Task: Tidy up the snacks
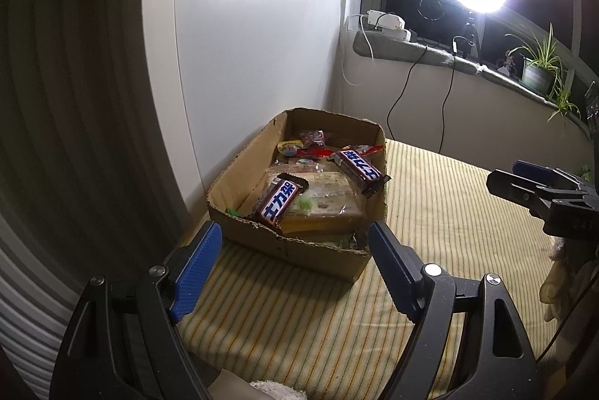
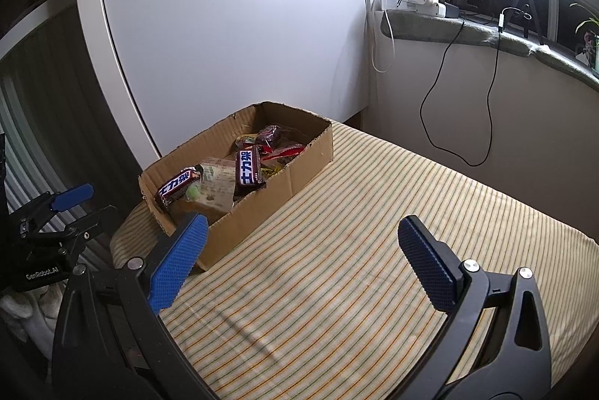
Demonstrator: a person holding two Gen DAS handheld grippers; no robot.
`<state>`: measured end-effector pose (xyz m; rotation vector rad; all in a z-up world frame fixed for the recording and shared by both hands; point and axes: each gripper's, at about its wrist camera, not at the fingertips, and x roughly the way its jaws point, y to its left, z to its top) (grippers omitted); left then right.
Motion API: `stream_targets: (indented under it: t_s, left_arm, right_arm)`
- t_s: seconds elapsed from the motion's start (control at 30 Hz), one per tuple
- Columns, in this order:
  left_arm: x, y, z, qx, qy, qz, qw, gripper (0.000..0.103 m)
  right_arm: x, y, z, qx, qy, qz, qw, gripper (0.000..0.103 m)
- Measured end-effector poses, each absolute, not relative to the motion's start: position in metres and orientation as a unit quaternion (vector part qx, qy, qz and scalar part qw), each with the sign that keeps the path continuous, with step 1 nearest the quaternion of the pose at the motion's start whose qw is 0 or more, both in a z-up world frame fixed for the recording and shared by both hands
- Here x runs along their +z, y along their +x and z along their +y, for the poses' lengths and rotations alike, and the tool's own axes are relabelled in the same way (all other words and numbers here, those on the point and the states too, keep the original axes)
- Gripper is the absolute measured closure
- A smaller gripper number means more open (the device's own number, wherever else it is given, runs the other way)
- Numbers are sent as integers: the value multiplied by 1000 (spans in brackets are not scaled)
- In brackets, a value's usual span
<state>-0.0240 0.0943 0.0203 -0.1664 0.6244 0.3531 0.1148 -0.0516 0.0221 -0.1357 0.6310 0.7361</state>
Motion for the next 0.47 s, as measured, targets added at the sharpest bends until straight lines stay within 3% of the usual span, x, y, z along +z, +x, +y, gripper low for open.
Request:
stream_targets:
  t_s: [0.47]
  left_arm:
    - [17, -24, 93, 169, -82, 306, 933, 22]
  right_arm:
    - [21, 115, -53, 350, -67, 305, 883, 0]
